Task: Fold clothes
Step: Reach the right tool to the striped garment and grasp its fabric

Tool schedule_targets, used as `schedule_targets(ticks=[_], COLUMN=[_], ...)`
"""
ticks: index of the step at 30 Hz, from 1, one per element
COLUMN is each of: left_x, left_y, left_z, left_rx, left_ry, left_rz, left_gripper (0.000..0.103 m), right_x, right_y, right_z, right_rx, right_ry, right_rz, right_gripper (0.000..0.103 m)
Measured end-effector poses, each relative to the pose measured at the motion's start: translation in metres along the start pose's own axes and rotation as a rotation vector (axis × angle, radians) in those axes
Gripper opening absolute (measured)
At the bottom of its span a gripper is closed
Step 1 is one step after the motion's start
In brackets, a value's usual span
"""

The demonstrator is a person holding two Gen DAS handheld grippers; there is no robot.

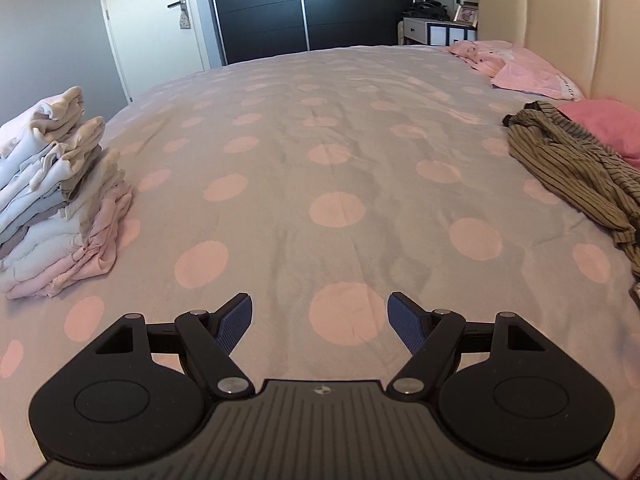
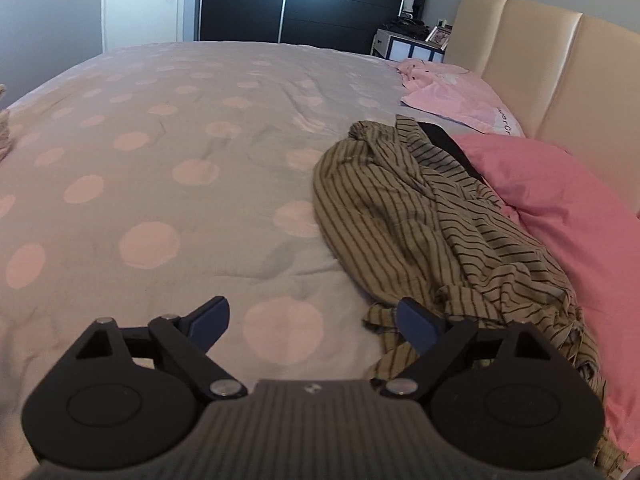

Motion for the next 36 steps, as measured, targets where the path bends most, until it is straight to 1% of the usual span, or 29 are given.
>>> schedule_targets(ticks=[2, 4, 5, 7, 9, 10, 13, 15, 17, 20, 23, 25, 27, 31, 36], left_x=[-0.007, -0.015, -0.019, -0.026, -0.033, -0.037, -0.046, -0.05, -0.053, -0.056, -0.052, -0.049, -0.043, -0.029, -0.002], left_y=[0.002, 0.004, 0.005, 0.006, 0.008, 0.009, 0.011, 0.012, 0.012, 0.011, 0.011, 0.011, 0.012, 0.014, 0.024], left_z=[0.001, 0.002, 0.003, 0.004, 0.005, 0.006, 0.007, 0.009, 0.011, 0.013, 0.012, 0.01, 0.007, 0.001, -0.007], left_rx=[0.008, 0.016, 0.02, 0.027, 0.035, 0.039, 0.049, 0.054, 0.058, 0.064, 0.048, 0.041, 0.038, 0.05, 0.067], left_ry=[0.012, 0.024, 0.03, 0.043, 0.055, 0.061, 0.079, 0.091, 0.101, 0.113, 0.104, 0.093, 0.082, 0.052, 0.011], left_rz=[-0.002, -0.003, -0.004, -0.006, -0.007, -0.008, -0.008, -0.008, -0.007, -0.003, -0.002, -0.004, -0.007, -0.001, -0.003], left_gripper=[0.074, 0.074, 0.074, 0.074, 0.074, 0.074, 0.074, 0.074, 0.074, 0.074, 0.074, 0.074, 0.074, 0.074, 0.074], right_x=[-0.02, -0.041, -0.05, -0.066, -0.082, -0.089, -0.105, -0.114, -0.119, -0.121, -0.117, -0.106, -0.089, -0.049, 0.007], right_y=[-0.014, -0.025, -0.027, -0.03, -0.032, -0.034, -0.038, -0.04, -0.043, -0.047, -0.051, -0.044, -0.026, 0.021, 0.1], right_z=[-0.003, -0.003, -0.003, -0.001, 0.001, 0.003, 0.008, 0.011, 0.012, 0.007, -0.003, -0.014, -0.028, -0.051, -0.061], right_rx=[-0.021, -0.023, -0.016, -0.003, 0.005, 0.002, -0.008, 0.0, 0.013, 0.015, 0.007, 0.015, 0.04, 0.07, 0.12], right_ry=[0.018, 0.042, 0.053, 0.075, 0.101, 0.118, 0.155, 0.177, 0.185, 0.187, 0.176, 0.141, 0.103, 0.032, -0.03], right_rz=[0.017, 0.034, 0.038, 0.043, 0.049, 0.054, 0.074, 0.093, 0.118, 0.145, 0.158, 0.135, 0.084, -0.003, -0.169], right_gripper=[0.091, 0.087, 0.084, 0.082, 0.075, 0.073, 0.06, 0.046, 0.038, 0.012, 0.006, 0.005, 0.005, 0.004, 0.002])
Point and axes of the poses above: each gripper's, at about its wrist camera, not at the fingertips, and x roughly against the way its jaws point, y to its left, z to its underside, the point moved 10 cm from there along -x, roughly the way its jaws point
